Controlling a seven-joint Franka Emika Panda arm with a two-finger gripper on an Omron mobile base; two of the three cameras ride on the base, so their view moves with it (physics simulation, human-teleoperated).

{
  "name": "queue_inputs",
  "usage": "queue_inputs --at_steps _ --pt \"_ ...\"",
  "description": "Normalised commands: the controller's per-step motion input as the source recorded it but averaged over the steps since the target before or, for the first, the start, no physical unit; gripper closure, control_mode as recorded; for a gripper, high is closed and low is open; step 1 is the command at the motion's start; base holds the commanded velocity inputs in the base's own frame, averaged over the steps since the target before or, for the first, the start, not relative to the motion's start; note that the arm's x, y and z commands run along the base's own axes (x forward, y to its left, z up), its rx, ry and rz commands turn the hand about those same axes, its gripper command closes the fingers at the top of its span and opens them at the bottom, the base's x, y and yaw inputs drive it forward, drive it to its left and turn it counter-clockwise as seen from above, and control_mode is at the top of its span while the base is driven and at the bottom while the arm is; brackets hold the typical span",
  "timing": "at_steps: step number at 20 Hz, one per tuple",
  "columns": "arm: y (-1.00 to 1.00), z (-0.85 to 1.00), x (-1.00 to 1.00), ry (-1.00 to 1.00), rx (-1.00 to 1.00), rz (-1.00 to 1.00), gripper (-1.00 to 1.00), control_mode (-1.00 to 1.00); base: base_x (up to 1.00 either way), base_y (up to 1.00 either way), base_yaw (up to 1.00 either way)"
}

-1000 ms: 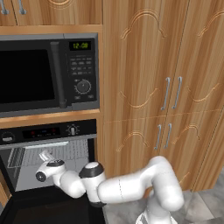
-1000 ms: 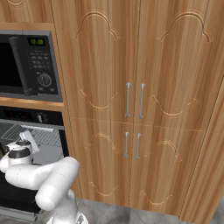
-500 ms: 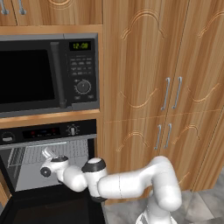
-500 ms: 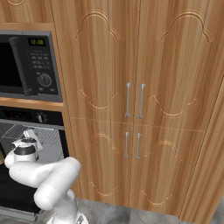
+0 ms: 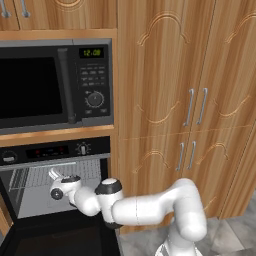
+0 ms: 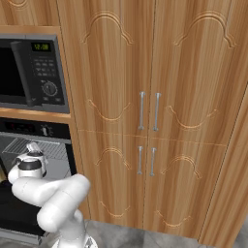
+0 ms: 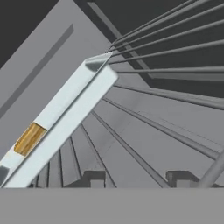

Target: Take the baked cake out of the oven and place it on the plate for cooling. Then close the oven door.

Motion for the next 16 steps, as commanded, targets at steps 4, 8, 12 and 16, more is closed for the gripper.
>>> queue_inputs --at_steps 4,8,12,16 --pt "0.31 -0.45 -0.45 0.00 -0.21 0.05 1.00 -1.00 0.00 0.00 0.00" --pt "0.38 -0.45 -0.63 -0.07 -0.20 0.03 1.00 -1.00 0.00 0.00 0.00" --pt "0.39 -0.47 -0.58 -0.03 -0.22 0.02 1.00 -1.00 0.00 0.00 0.00" --pt "0.40 -0.45 -0.57 0.00 -0.23 0.01 1.00 -1.00 0.00 0.00 0.00"
